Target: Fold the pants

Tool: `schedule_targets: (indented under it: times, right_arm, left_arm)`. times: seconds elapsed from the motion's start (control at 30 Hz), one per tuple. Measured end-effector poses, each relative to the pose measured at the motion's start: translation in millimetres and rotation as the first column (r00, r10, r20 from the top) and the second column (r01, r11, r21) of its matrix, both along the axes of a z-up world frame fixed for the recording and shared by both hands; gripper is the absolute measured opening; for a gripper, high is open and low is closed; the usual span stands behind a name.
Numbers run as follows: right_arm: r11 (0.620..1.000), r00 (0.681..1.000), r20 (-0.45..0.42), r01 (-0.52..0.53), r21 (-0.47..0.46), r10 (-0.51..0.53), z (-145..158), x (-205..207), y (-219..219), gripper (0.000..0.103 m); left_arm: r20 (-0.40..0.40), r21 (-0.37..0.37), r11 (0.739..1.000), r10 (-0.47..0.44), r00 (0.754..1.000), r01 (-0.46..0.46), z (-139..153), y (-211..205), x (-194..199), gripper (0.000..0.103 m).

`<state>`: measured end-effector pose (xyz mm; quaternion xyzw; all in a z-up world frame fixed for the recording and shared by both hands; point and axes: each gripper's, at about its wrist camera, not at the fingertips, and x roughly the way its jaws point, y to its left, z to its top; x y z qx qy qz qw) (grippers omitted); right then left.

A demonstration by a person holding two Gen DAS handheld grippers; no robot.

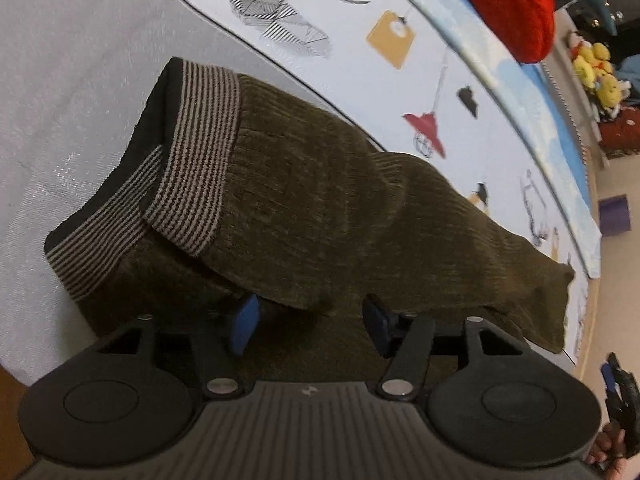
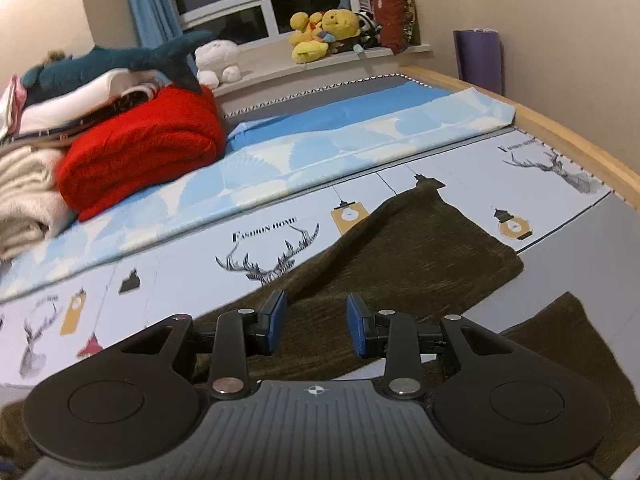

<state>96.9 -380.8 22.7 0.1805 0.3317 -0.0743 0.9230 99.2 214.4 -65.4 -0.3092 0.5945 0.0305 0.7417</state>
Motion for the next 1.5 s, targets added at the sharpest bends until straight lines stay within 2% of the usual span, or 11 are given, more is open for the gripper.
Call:
schedule_targets:
  times: [0.1,0.17,0.27,0.47,0.7,0.97,1.03,1.07,1.1,1.33,1.5]
  right_arm:
    - [0.998,0.999,0.03,0.031,0.058,-0.033,-7.6,3.1,-9.9,0.039]
    - [0.994,0.997,0.04,0.054,0.092,-0.058,-17.1,6.6,-16.8,0.043]
    - [0.985,0.995,0.025,0.087,0.147,-0.092,-35.4,20.5,-29.4,0.044]
    - [0.956,0.99,-0.01,0.14,0.257,-0.143,-75.2,65.9,-48.9,0.046]
    - [0.942,0.984,-0.064,0.18,0.283,-0.169,-119.4,126.4,-53.3,0.046]
    - [0.905,0.979,-0.124,0.195,0.378,-0.158,-160.3,170.5,-50.1,0.046]
    - [0.902,0.98,-0.116,0.193,0.387,-0.16,-164.2,174.1,-48.9,0.034]
    - [0.902,0.983,-0.109,0.177,0.393,-0.146,-164.8,175.6,-48.9,0.01]
    - [0.908,0.985,-0.1,0.168,0.383,-0.141,-162.1,175.2,-47.8,0.003]
    - [0.93,0.988,-0.045,0.157,0.332,-0.151,-94.7,127.0,-45.3,0.003]
    - [0.928,0.985,-0.031,0.171,0.332,-0.171,-45.9,36.6,-45.2,0.003]
  left_arm:
    - [-0.005,-0.005,0.996,0.088,0.996,-0.089,-11.0,8.2,2.5,0.065]
    - [-0.006,0.029,0.987,0.156,0.988,-0.156,-12.7,15.9,5.1,0.06]
    - [0.074,0.12,0.974,0.185,0.98,-0.193,3.7,18.0,9.0,0.012]
    - [0.243,0.265,0.948,0.109,0.964,-0.175,38.7,1.1,22.6,0.01]
    - [0.189,0.272,0.947,0.119,0.975,-0.168,30.9,0.8,37.2,0.01]
    - [0.202,0.321,0.938,0.066,0.977,-0.129,30.0,-1.9,42.0,0.01]
    - [0.203,0.33,0.936,0.056,0.978,-0.123,30.5,-3.3,41.7,0.009]
    - [0.203,0.332,0.936,0.054,0.978,-0.12,30.8,-3.9,42.0,0.009]
    - [0.202,0.333,0.936,0.05,0.978,-0.117,31.1,-3.9,42.0,0.009]
    - [0.221,0.318,0.941,0.046,0.974,-0.116,42.0,5.6,34.9,0.008]
    - [0.257,0.277,0.952,0.061,0.965,-0.134,56.6,21.7,11.8,0.006]
